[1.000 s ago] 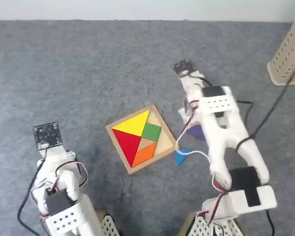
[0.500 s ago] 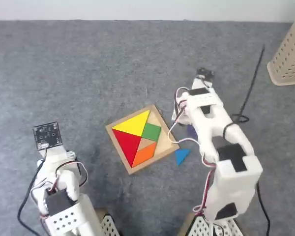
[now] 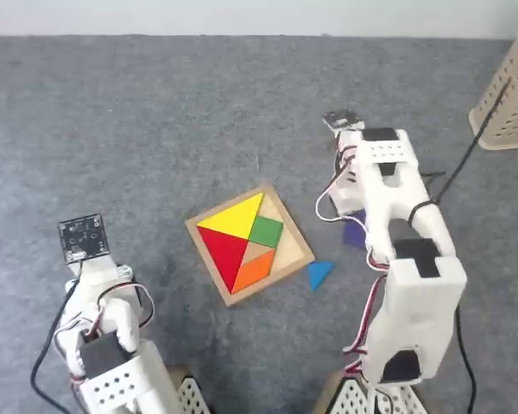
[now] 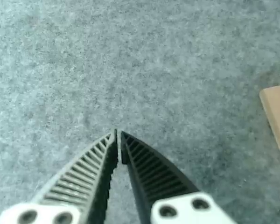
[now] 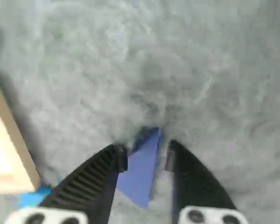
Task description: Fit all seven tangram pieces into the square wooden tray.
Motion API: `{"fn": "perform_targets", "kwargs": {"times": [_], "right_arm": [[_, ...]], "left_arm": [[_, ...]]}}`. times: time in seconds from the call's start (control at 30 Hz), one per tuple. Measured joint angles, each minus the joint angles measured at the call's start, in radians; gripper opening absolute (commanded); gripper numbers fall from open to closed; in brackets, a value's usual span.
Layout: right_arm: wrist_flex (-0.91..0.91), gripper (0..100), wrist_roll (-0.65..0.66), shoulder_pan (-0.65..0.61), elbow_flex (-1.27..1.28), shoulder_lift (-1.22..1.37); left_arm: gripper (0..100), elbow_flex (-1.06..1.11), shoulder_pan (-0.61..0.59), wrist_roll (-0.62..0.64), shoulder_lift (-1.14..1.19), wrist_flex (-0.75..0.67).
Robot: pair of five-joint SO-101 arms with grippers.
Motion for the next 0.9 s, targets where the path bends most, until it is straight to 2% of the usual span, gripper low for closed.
{"fn": "perform_targets", "kwargs": {"times": [0.1,0.17,0.27,0.4,0.57,0.73,0.9], "right_arm": [[0.006,10.6,0.155,0.005,0.000,0.000],[0.006,10.7,0.203,0.008,0.000,0.000],[0.006,11.0,0.213,0.008,0.046,-0.060],[-0.041,11.6,0.212,0.006,0.221,-0.272],[-0.107,19.9,0.180,-0.063,0.482,-0.509],[-0.155,24.8,0.175,-0.092,0.568,-0.529],[-0.163,28.8,0.173,-0.077,0.566,-0.430]], "left_arm": [[1,0.000,0.000,0.000,0.000,0.000],[1,0.000,0.000,0.000,0.000,0.000],[1,0.000,0.000,0.000,0.000,0.000],[1,0.000,0.000,0.000,0.000,0.000],[1,0.000,0.000,0.000,0.000,0.000],[1,0.000,0.000,0.000,0.000,0.000],[1,0.000,0.000,0.000,0.000,0.000]]}}
